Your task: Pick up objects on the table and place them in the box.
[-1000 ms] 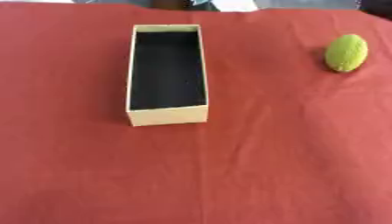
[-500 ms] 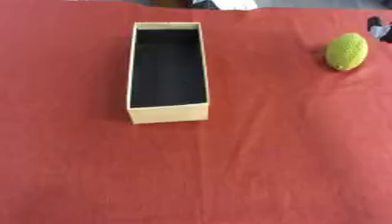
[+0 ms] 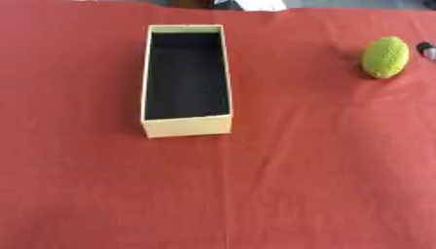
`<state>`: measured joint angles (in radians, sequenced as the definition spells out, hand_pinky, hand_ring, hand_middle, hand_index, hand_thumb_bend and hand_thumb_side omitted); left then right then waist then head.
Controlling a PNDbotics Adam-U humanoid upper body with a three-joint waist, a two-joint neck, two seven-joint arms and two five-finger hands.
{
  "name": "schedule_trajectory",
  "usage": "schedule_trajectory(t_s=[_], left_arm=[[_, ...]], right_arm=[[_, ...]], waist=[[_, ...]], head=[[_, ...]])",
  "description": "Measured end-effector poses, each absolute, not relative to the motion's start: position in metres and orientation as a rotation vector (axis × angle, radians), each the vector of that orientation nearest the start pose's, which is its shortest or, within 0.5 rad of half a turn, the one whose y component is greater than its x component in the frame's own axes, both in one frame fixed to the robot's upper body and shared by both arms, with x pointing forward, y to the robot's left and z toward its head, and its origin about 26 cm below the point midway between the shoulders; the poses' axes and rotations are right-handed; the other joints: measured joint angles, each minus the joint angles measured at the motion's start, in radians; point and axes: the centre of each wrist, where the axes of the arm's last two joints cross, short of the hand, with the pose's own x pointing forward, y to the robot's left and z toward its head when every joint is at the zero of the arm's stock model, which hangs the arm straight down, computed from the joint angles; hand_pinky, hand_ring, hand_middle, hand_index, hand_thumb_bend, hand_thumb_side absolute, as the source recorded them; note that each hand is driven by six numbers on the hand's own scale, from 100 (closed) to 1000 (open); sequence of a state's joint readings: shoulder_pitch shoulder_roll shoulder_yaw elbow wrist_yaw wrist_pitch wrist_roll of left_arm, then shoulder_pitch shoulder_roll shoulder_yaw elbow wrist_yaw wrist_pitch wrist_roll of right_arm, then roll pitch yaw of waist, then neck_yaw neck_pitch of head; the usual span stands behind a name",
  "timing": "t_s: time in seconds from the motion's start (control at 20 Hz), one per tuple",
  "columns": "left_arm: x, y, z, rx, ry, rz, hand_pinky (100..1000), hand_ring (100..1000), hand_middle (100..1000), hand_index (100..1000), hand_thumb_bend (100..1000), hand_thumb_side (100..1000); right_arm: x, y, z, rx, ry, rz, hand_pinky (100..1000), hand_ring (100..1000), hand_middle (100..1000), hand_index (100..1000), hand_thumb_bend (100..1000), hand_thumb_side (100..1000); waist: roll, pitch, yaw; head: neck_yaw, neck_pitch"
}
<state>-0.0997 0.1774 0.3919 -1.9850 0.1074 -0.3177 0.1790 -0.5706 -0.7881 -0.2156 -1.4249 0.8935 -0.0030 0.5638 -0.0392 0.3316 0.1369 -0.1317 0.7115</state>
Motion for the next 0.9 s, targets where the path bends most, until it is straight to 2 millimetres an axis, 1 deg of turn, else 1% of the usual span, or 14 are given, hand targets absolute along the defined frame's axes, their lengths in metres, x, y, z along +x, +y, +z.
schedule_trajectory(t_s=[0.55, 0.9], left_arm=[[0.2599, 0.3554, 0.1473, 0.484, -2.417, 0.305, 589, 808, 844, 692, 191, 718], [0.2599, 0.3554, 0.1474, 0.48, -2.418, 0.302, 589, 808, 844, 693, 191, 718]], right_arm=[[0.3612, -0.4327, 0.2803, -1.193, -1.131, 1.217, 966, 979, 926, 1000, 309, 100], [0.368, -0.4286, 0.2804, -1.149, -1.112, 1.257, 962, 977, 926, 1000, 299, 100]], waist=[[0.0, 0.0, 0.006], [0.001, 0.0, 0.01]], head=[[-0.005, 0.0], [-0.01, 0.0]])
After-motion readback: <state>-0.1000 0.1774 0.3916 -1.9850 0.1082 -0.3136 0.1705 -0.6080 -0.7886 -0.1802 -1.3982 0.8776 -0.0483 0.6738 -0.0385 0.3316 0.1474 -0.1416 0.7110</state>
